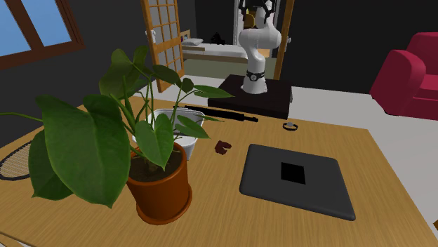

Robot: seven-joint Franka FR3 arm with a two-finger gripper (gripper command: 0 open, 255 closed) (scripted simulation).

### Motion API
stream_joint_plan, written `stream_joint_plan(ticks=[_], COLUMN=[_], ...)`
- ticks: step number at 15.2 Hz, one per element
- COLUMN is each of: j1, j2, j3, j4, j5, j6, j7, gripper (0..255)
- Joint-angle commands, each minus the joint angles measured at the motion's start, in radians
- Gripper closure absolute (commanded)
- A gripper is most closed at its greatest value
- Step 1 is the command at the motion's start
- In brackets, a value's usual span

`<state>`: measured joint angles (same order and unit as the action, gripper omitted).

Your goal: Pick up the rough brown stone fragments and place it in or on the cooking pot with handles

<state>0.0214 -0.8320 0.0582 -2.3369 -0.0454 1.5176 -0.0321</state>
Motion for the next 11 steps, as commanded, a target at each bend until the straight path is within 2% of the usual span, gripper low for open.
stream_joint_plan(ticks=[1,11], j1=[0.000,-0.018], j2=[0.000,0.318], j3=[0.000,-0.011], j4=[0.000,-0.017], j5=[0.000,-0.008], j6=[0.000,0.273], j7=[0.000,0.009], gripper=[0,0])
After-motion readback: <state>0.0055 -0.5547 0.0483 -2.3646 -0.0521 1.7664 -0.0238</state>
